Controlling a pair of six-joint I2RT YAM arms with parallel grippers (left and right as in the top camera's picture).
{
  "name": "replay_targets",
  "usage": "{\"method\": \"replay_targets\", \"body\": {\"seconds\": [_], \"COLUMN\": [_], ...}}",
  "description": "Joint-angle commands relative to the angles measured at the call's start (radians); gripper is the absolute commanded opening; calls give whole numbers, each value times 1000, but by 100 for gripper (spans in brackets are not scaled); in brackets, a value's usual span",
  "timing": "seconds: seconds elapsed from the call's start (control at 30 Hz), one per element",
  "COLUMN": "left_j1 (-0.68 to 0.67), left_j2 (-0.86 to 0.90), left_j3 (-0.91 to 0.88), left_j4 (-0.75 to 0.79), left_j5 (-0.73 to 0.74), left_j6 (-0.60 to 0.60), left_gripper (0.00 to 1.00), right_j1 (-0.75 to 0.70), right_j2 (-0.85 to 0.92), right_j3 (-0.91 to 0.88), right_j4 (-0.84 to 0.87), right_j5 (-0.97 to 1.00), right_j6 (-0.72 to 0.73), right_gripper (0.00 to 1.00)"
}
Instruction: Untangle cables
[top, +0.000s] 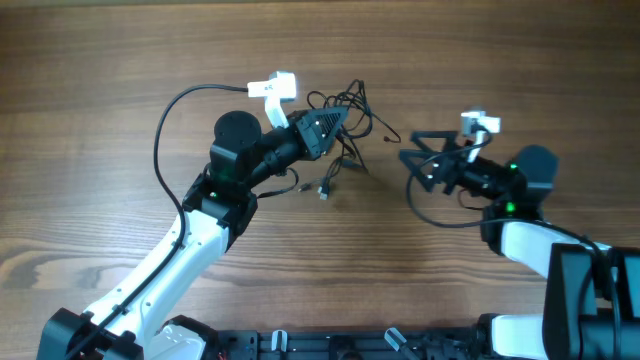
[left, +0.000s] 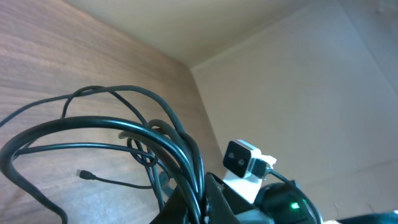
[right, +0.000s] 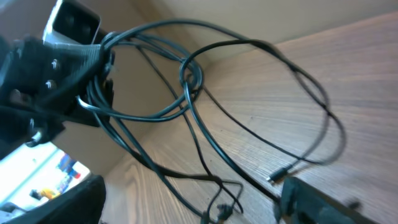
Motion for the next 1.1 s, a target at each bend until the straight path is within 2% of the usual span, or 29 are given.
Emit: {"method": "replay_targets", "body": {"seconds": [0.0, 0.03, 0.07, 0.1, 0.13, 0.23, 0.27, 0.3, 0.37, 0.47, 0.57, 0.83, 1.0, 1.03, 1.07], "left_j1": [3, 2, 2, 2, 3, 3, 3, 2, 2, 2, 2, -16, -61, -67, -70], "left_j2": [-18, -18, -18, -18, -18, -18, -18, -18, -18, -18, -18, -18, -13, -9, -4], "left_j3": [3, 3, 3, 3, 3, 3, 3, 3, 3, 3, 3, 3, 3, 3, 3], "left_j4": [6, 7, 7, 6, 6, 6, 0, -19, -94, -199, -212, -153, -167, -178, -193], "left_j5": [103, 124, 144, 164, 185, 231, 240, 241, 279, 291, 291, 277, 219, 190, 156], "left_j6": [-16, -16, -16, -16, -15, -9, -7, -4, 117, 233, 313, 340, 340, 340, 340], "left_gripper": [4, 4, 4, 4, 4, 4, 4, 4, 4, 4, 4, 4, 4, 4, 4], "right_j1": [70, 78, 83, 84, 84, 84, 84, 84, 79, 74, 74, 74, 74, 74, 73], "right_j2": [-12, -12, -11, -11, -11, -11, -11, -11, -12, -12, -12, -12, -12, -12, -12], "right_j3": [6, 6, 6, 6, 6, 6, 6, 6, 6, 6, 6, 6, 6, 6, 6], "right_j4": [-24, -38, -54, -72, -88, -133, -138, -125, -55, 66, 88, -130, -125, -125, -125], "right_j5": [198, 248, 287, 315, 335, 348, 336, 307, 227, 113, 21, 42, 16, 27, 39], "right_j6": [-96, -97, -100, -101, -101, -107, -106, -98, -38, 47, 63, -73, -73, -73, -72], "right_gripper": [79, 71, 59, 41, 32, 17, 5, 5, 4, 5, 5, 5, 5, 9, 29]}}
